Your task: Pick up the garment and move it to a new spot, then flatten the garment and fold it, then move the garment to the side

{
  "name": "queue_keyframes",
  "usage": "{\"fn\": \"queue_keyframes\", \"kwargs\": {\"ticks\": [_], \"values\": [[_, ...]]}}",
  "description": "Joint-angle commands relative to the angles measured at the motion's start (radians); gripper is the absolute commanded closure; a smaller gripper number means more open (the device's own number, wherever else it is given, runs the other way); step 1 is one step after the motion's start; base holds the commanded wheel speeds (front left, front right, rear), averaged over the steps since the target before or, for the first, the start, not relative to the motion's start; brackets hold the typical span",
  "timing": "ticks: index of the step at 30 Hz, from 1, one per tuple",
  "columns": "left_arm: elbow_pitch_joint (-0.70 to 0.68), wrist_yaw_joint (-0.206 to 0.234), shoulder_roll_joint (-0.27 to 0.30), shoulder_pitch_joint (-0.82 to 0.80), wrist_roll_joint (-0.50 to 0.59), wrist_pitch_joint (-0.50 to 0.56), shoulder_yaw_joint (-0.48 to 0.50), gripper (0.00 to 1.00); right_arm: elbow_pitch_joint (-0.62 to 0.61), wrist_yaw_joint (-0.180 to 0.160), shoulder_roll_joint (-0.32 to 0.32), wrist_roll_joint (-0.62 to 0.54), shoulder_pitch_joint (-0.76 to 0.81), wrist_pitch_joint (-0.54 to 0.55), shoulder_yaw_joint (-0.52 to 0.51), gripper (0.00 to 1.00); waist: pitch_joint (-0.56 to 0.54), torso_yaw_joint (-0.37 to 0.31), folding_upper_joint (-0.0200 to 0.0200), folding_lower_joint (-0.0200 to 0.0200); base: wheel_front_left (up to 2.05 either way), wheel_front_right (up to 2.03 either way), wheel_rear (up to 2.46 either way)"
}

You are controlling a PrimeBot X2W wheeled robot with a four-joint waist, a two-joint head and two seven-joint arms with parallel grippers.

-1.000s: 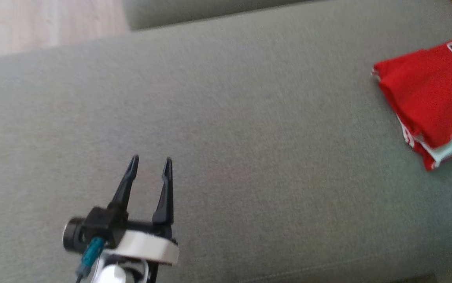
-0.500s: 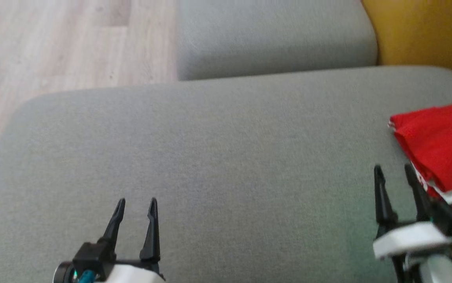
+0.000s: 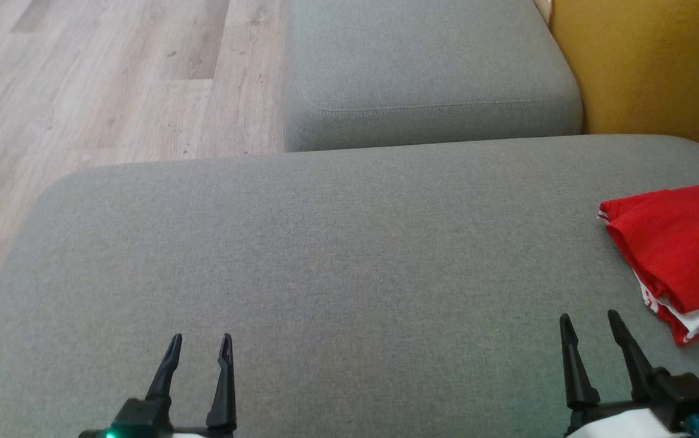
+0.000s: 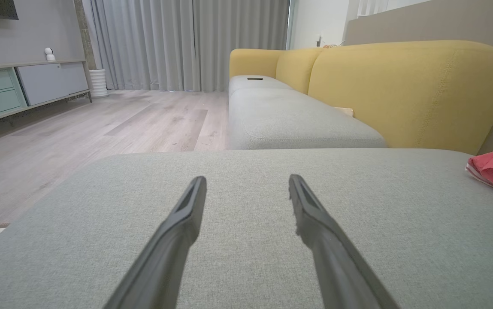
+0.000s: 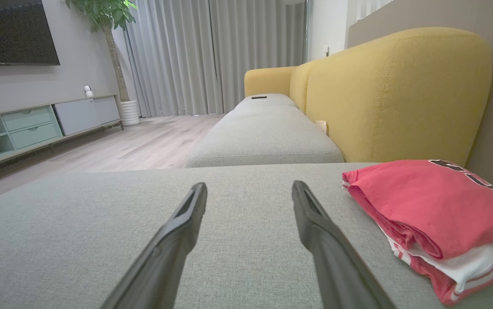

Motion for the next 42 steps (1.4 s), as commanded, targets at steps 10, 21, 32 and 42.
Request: {"fn": "queue_keyframes", "kwargs": {"ticks": [10, 21, 32, 42], "values": [[-0.023, -0.003, -0.008, -0.027, 0.025, -0.009, 0.054, 1.0, -0.025, 0.007, 0.006, -0.014, -0.029, -0.012, 0.026, 1.0, -0.007, -0.004, 0.0, 0.0, 0.0, 0.0, 0.0], [0.038, -0.016, 0.005, 0.008, -0.082, 0.018, 0.02, 1.0, 0.038, 0.0, 0.013, 0.082, -0.013, 0.023, -0.001, 1.0, 0.001, -0.007, 0.0, 0.0, 0.0, 0.0, 0.0], [0.063, -0.038, 0.013, -0.029, -0.226, 0.043, 0.038, 1.0, 0.042, 0.001, 0.013, 0.215, -0.039, 0.055, -0.013, 1.0, 0.013, -0.011, 0.0, 0.0, 0.0, 0.0, 0.0], [0.081, -0.057, 0.018, -0.061, -0.355, 0.065, 0.055, 1.0, 0.045, 0.001, 0.013, 0.335, -0.062, 0.084, -0.024, 1.0, 0.024, -0.014, 0.0, 0.0, 0.0, 0.0, 0.0]]}}
